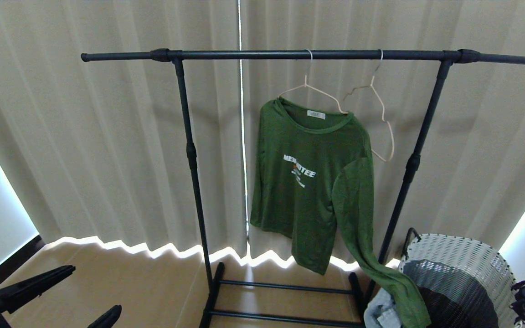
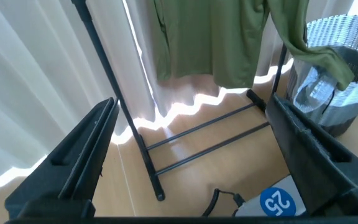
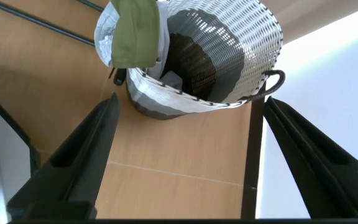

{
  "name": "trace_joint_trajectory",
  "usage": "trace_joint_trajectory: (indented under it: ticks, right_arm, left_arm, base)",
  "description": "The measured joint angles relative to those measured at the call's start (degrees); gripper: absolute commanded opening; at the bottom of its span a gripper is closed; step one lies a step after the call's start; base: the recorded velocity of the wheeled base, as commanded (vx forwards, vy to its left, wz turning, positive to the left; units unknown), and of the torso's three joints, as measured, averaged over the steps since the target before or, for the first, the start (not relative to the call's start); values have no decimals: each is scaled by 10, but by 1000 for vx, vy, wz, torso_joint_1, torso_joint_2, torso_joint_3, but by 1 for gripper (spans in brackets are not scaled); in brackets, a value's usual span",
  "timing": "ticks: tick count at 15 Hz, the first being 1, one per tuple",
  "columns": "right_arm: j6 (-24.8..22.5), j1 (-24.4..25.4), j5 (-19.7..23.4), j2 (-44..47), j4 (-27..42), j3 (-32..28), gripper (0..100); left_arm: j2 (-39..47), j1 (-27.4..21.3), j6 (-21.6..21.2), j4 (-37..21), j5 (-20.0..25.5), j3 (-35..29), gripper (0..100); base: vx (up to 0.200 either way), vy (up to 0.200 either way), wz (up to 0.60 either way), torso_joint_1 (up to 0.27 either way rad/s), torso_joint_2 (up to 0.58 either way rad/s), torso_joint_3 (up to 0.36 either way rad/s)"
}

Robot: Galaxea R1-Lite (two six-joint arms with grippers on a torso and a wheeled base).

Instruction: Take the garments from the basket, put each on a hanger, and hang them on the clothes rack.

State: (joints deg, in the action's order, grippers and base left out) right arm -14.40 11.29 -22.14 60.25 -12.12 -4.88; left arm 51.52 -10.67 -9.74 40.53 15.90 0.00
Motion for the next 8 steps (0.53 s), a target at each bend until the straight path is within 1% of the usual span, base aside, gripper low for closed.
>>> trace_joint_trajectory:
  ticks: [1,4,6,8]
  right_arm:
    - [0,0,0,2,0,0,100]
    - [0,0,0,5,-1,-1,100]
    - [0,0,0,7,1,-1,100]
    - [0,0,0,7,0,-1,100]
  left_arm:
    - [1,0,-1,0,0,0,100]
    - [2,0,-29,-1,-1,0,100]
    - [2,0,-31,-2,-1,0,100]
    - [1,0,-31,-3,-1,0,100]
  base:
    - [0,-200,0,7,2,2]
    - [0,-200,0,2,4,2]
    - [0,-200,0,2,5,2]
    - [0,0,0,0,0,0]
